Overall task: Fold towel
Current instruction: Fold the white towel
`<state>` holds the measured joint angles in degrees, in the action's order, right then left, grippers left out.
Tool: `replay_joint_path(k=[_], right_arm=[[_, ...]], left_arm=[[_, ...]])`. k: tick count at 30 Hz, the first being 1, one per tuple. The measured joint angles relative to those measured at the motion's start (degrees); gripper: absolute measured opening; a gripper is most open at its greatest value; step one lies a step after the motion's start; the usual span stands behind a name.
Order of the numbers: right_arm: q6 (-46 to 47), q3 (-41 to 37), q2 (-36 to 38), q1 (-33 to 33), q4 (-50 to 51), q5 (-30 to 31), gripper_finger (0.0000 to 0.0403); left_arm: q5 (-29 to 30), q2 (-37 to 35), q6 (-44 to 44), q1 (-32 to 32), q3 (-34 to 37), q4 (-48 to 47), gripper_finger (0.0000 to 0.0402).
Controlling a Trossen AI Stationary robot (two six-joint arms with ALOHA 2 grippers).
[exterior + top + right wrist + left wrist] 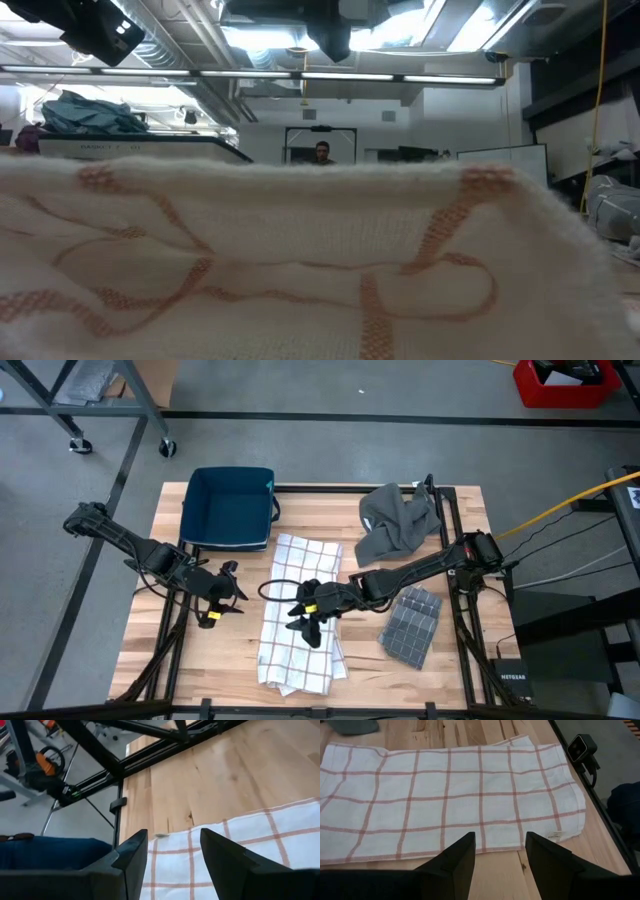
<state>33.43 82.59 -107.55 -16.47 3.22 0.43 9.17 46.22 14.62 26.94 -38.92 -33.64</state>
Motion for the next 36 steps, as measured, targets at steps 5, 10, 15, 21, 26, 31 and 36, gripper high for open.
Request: replay_joint_path(k=[5,10,15,21,26,31,36], right_arm=[[-3.07,0.0,0.0,0.0,2.88,-1.56,0.0188],[-5.82,0.0,0.0,0.0,9.39,-4.83,0.0188],[-9.83,0.0,0.0,0.0,17.39,-9.01,0.0188],[-17.59,-0.02,0.0,-0.07,27.8,-9.6,0.0188],[-24.44,-0.02,0.0,-0.07,32.52,-8.98,0.0188],[-28.97,-0.02,-0.41,-0.73,34.09,-7.28,0.0188],[-33.68,-0.09,-2.03,-3.52,33.89,-5.99,0.0188]], left_arm=[[0.0,0.0,0.16,0.0,0.0,-0.71,0.0166],[-0.02,0.0,0.16,0.28,0.0,-1.36,0.0166],[-0.02,0.71,-1.74,1.5,0.0,-1.81,0.0166],[-0.02,5.91,-7.62,4.0,0.0,-1.71,0.0166],[-0.02,12.15,-9.28,5.28,0.0,-0.79,0.0166],[-0.02,18.73,-11.04,5.77,0.0,6.06,0.0166],[-0.05,25.19,-14.99,5.77,0.02,12.28,0.0166]])
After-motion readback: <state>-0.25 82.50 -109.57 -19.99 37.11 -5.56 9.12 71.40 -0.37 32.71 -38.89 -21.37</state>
